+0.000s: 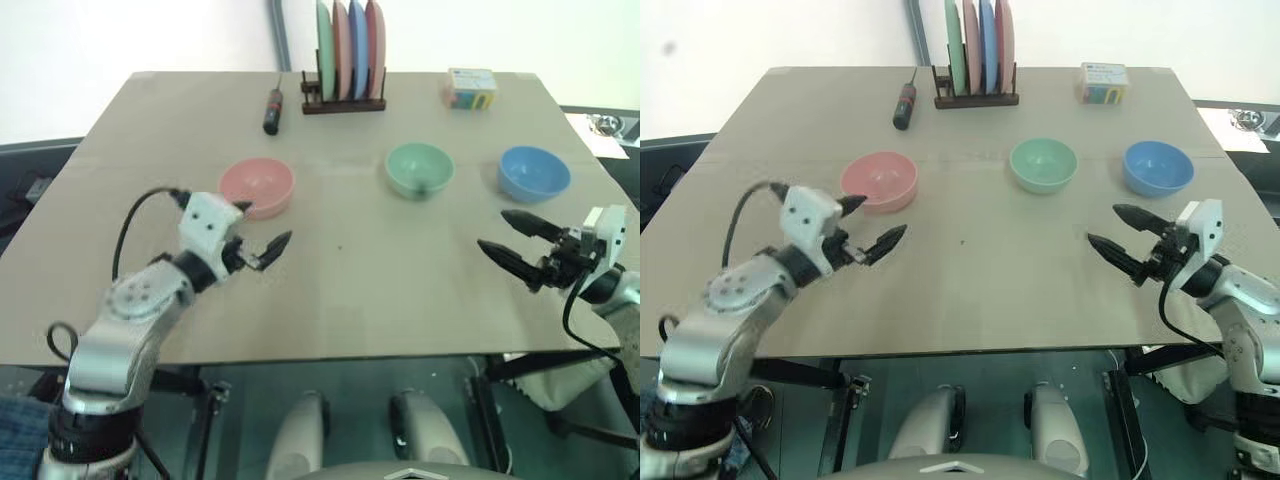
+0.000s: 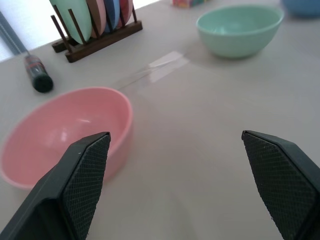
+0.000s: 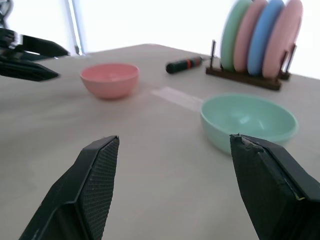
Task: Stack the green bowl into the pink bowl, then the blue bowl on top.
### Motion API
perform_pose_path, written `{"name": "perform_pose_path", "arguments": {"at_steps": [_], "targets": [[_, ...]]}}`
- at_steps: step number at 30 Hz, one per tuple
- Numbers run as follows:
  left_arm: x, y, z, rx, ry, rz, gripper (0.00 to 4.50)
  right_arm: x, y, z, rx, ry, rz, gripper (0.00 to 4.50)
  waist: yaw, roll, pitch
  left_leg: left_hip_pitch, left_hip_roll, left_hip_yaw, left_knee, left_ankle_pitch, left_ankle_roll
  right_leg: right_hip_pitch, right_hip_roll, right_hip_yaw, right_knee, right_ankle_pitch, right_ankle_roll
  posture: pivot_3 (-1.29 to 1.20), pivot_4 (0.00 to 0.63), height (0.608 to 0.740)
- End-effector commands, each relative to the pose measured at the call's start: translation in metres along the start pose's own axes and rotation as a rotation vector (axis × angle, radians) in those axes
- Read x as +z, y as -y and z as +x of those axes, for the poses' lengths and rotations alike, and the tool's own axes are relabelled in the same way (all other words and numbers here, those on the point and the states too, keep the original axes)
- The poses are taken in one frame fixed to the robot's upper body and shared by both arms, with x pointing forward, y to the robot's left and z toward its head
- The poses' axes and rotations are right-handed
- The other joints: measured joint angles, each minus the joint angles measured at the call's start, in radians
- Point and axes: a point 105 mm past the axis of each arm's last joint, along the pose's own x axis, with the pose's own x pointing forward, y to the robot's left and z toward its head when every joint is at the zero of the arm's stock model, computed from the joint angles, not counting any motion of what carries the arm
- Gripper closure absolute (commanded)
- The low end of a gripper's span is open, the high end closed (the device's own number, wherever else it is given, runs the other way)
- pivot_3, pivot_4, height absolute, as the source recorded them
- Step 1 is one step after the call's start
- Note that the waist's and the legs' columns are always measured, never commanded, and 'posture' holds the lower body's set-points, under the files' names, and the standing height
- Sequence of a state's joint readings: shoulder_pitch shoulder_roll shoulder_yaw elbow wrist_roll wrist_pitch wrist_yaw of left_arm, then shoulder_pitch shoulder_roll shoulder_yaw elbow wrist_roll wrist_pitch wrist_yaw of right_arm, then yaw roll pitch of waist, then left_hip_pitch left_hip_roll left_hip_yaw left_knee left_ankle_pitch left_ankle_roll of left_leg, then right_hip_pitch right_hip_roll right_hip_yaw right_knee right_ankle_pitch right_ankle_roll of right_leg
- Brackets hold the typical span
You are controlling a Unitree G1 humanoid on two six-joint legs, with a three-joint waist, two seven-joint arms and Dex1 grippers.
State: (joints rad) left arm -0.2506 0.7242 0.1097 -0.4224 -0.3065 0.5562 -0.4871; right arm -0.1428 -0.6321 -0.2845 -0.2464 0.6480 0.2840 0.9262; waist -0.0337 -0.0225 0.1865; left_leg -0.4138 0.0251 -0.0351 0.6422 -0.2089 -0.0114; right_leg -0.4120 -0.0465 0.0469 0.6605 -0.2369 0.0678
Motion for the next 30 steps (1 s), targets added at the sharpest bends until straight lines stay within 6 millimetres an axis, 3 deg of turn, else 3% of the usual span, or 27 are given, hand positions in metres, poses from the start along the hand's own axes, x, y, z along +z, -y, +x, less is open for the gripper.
{"name": "perform_pose_path", "arguments": {"at_steps": [1,16,24,27,30], "targets": [[-0.003,-0.018,0.01,0.048,-0.052,0.068,0.0,0.018,-0.006,0.006,0.024,0.055,-0.023,0.8,0.0,0.0,0.0,0.0,0.0,0.0,0.0,0.0,0.0,0.0,0.0,0.0,0.0,0.0,0.0,0.0,0.15,0.74],[-0.036,-0.022,0.066,-0.111,-0.225,0.216,0.0,0.031,-0.017,0.012,0.062,0.093,-0.046,0.8,0.005,0.0,0.0,-0.001,0.0,0.0,0.0,0.0,0.0,0.0,0.0,-0.001,0.0,0.001,-0.001,0.0,0.15,0.74],[-0.059,-0.023,0.081,-0.222,-0.353,0.245,0.0,0.03,-0.016,0.01,0.058,0.09,-0.05,0.8,0.003,0.0,0.0,-0.001,0.0,0.0,0.0,0.0,0.0,-0.001,0.0,-0.001,0.0,0.002,-0.003,0.0,0.15,0.74],[-0.059,-0.023,0.084,-0.243,-0.363,0.268,0.68,0.029,-0.016,0.009,0.057,0.086,-0.052,0.77,0.003,0.0,0.0,-0.001,-0.001,0.0,0.0,0.0,0.0,0.0,0.0,0.0,0.0,0.002,-0.003,0.0,0.15,0.74],[-0.057,-0.023,0.086,-0.252,-0.353,0.271,1.76,0.029,-0.016,0.009,0.056,0.084,-0.054,0.77,0.003,0.0,0.0,-0.001,-0.001,0.0,0.0,0.0,0.0,0.0,0.0,-0.001,0.0,0.002,-0.003,0.0,0.15,0.74]]}}
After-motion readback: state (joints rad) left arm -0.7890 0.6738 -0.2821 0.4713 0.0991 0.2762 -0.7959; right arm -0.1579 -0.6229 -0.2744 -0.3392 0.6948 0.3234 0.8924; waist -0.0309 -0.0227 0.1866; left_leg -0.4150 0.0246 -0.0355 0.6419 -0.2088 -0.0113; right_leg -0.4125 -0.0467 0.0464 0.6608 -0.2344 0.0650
